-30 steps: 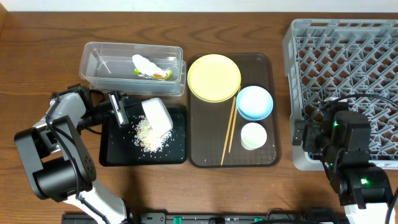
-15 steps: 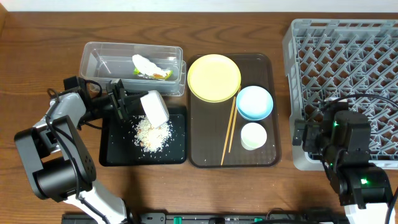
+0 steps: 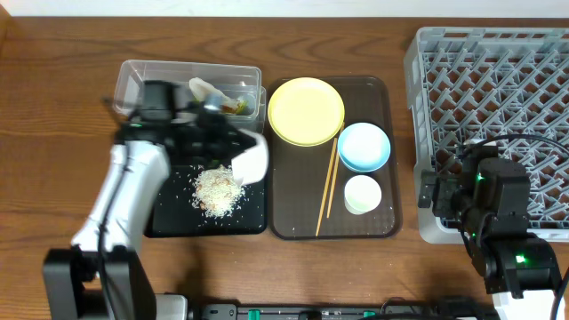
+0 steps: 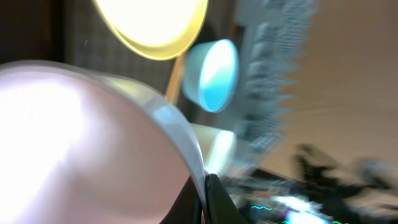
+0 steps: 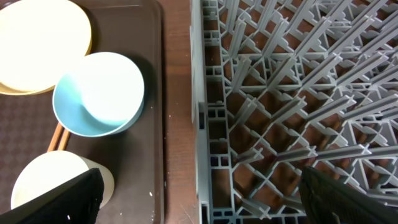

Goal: Sort waste into correct bins and load items into the dishwasher rack
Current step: 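Return the emptied pink bowl to the brown tray and release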

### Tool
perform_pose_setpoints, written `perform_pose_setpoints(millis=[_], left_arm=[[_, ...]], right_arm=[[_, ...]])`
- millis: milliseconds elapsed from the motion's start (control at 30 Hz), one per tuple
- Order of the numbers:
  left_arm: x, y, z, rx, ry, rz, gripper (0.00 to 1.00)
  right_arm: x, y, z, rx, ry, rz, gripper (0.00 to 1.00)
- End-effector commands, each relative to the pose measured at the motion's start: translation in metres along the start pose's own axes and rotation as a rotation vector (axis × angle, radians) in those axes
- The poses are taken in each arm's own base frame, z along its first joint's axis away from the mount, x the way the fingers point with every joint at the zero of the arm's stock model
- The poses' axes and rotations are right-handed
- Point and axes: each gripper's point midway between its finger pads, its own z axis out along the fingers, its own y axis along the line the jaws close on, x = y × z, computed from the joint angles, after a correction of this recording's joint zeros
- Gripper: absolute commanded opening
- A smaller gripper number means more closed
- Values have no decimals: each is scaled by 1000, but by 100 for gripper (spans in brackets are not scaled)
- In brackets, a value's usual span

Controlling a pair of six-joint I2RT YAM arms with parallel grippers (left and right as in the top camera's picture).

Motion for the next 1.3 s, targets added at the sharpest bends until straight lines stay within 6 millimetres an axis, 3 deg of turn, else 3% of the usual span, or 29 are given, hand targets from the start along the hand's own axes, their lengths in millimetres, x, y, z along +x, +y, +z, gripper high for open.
perform_pose_setpoints(millis=[0, 233, 533, 700, 900, 1067, 1167, 1267], left_arm=[[-7, 11, 23, -309, -132, 204, 6], [26, -16, 90, -479, -173, 506, 6], [52, 5, 129, -610, -119, 597, 7], [54, 11, 134, -622, -104, 595, 13], [52, 6, 132, -611, -110, 620, 39], [48, -23, 117, -557, -158, 683, 54], [45, -49, 107, -483, -213, 701, 54], [53, -66, 109, -393, -194, 711, 54]], right_arm=[[-6, 3, -4, -11, -17, -17, 98], [-6, 3, -4, -11, -18, -17, 98], [-6, 3, -4, -11, -18, -17, 98], [-6, 3, -4, -11, -17, -17, 98], [-6, 3, -4, -11, -17, -17, 98], [-6, 3, -4, -11, -18, -17, 98], [-6, 3, -4, -11, -18, -17, 98], [-6, 3, -4, -11, -18, -17, 98]])
